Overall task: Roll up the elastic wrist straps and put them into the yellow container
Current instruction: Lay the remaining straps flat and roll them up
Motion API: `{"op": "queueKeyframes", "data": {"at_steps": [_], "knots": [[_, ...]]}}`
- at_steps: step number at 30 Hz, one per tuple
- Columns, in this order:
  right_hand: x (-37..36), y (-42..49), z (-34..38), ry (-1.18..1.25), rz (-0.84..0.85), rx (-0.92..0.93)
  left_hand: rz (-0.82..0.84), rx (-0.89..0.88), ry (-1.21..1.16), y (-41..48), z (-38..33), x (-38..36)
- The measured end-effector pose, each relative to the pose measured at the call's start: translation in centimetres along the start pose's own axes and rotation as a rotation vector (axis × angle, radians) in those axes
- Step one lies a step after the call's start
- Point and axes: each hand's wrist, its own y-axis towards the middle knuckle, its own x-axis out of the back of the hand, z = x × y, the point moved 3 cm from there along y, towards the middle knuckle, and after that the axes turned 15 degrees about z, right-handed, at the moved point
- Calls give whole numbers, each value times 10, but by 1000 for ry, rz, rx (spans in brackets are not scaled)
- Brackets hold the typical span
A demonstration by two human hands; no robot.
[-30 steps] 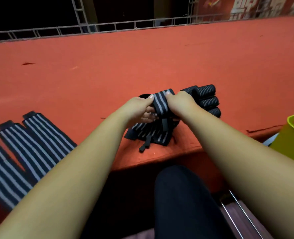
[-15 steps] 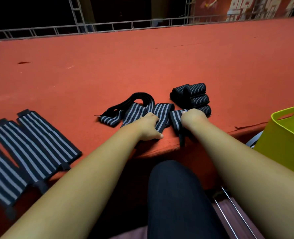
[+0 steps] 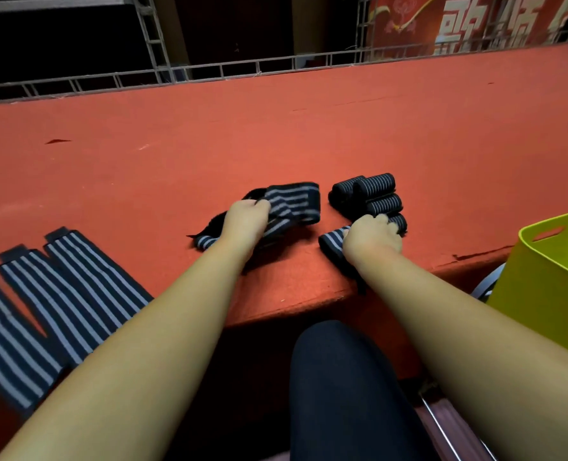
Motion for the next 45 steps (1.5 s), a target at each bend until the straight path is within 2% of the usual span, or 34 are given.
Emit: {"op": "queueKeyframes", "data": {"at_steps": [1,3,6,9,13,17,21,26,31,37,42,45], "knots": [[3,-5,-1,-68,-118,-9,2,12,-120,-2,-4,4],[8,-15,9,-53,-225,127,29,3,-246,-8,-16,9],[14,-30,49,228,-119,520,108,-46,-337,-15,-31,10],[20,-44,80,369,-10,691,190,-71,-450,-21,-37,15],[24,-52,96,381,34,757,346,-108,-637,-30,-42,31],[29,-50,106,290,30,809,523,-190,-518,-41,-35,54],[31,-57,117,42,157,882,586,-238,-447,-45,-25,72],[25,-65,129,-55,263,916,508,-232,-481,-48,-13,84],[17,-70,141,-312,55,910,394,-177,-447,-48,-4,91],[4,-88,156,-432,-147,891,288,-139,-361,-45,-2,95],[9,-93,160,-453,-203,804,249,-95,-270,-48,-12,91],[13,-92,160,-272,-164,776,232,-94,-195,-53,-17,92]]}}
